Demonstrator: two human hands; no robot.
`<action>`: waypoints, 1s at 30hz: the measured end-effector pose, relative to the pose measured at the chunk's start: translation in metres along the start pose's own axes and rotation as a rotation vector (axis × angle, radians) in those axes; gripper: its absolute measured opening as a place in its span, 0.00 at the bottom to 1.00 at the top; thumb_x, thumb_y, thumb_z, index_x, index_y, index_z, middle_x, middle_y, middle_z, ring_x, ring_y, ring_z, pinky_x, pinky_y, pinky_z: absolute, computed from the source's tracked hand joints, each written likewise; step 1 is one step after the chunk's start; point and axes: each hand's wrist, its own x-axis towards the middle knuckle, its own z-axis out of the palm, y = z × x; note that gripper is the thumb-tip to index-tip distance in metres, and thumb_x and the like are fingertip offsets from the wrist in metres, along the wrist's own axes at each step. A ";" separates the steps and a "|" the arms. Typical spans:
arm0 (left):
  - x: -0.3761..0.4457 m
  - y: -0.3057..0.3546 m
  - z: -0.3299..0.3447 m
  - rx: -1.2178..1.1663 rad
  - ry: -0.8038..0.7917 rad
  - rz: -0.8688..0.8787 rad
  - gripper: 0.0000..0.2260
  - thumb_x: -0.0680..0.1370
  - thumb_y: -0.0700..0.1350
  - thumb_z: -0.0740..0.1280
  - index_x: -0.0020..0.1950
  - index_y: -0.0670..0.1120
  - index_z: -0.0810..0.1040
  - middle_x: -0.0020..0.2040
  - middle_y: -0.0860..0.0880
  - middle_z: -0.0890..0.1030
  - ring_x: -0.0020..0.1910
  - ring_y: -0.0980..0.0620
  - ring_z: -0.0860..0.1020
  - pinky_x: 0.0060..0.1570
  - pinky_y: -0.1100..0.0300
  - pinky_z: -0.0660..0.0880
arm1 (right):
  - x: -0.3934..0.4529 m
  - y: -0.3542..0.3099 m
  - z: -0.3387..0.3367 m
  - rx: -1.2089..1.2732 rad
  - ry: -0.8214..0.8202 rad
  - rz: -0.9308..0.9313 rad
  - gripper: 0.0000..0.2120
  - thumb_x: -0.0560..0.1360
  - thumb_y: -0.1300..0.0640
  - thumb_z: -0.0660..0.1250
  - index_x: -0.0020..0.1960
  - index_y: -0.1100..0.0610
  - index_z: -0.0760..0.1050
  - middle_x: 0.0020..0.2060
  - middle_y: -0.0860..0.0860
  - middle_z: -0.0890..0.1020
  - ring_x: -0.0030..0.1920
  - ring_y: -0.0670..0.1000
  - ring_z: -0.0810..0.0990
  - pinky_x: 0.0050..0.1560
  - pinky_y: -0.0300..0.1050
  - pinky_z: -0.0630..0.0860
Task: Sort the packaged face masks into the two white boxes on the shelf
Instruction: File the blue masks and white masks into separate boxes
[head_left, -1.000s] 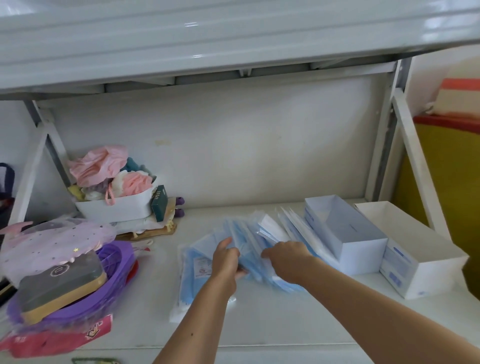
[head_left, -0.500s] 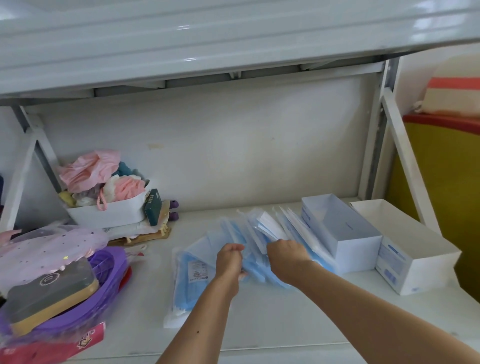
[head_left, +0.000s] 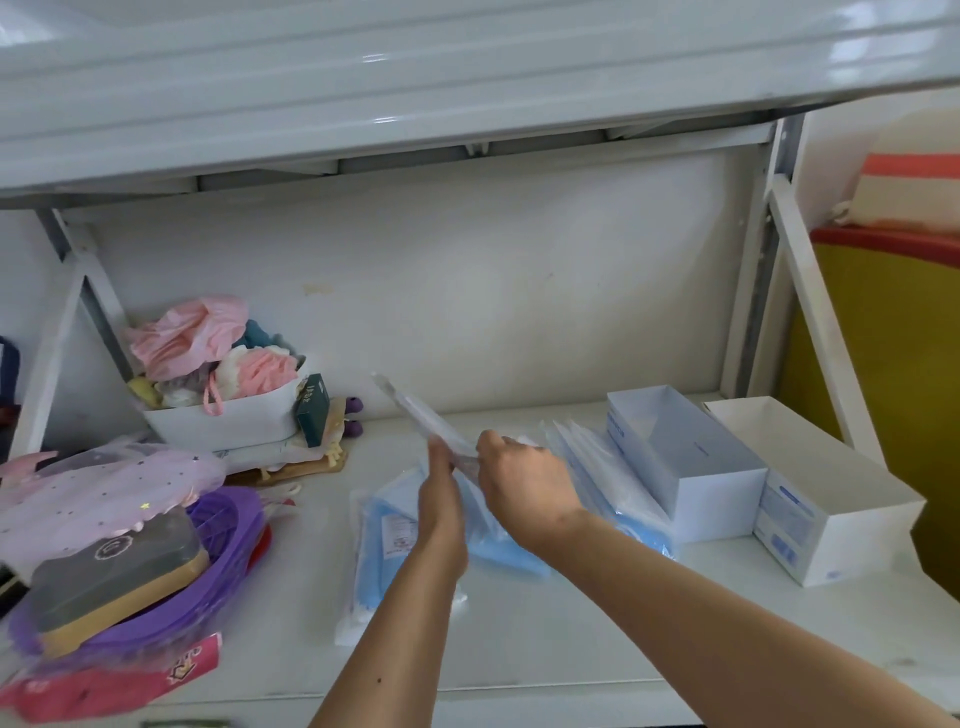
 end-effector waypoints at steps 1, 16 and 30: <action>-0.001 0.007 -0.010 -0.114 -0.061 -0.016 0.26 0.75 0.67 0.54 0.52 0.47 0.77 0.45 0.48 0.77 0.49 0.49 0.75 0.62 0.54 0.68 | 0.000 -0.007 0.001 0.009 -0.007 -0.045 0.07 0.78 0.61 0.56 0.55 0.60 0.69 0.53 0.58 0.80 0.52 0.62 0.80 0.40 0.47 0.64; 0.002 -0.017 -0.118 0.466 0.288 -0.136 0.07 0.70 0.32 0.66 0.46 0.33 0.75 0.31 0.39 0.74 0.27 0.45 0.71 0.20 0.67 0.66 | -0.008 0.041 0.065 -0.262 -0.238 0.199 0.28 0.77 0.46 0.56 0.75 0.49 0.53 0.77 0.53 0.52 0.76 0.58 0.51 0.74 0.60 0.43; -0.028 -0.020 0.005 0.834 0.054 0.406 0.06 0.74 0.42 0.63 0.43 0.43 0.80 0.45 0.41 0.81 0.47 0.42 0.80 0.46 0.54 0.75 | -0.026 0.093 0.014 -0.147 -0.131 0.367 0.14 0.79 0.57 0.53 0.59 0.56 0.73 0.58 0.55 0.78 0.57 0.58 0.77 0.53 0.46 0.70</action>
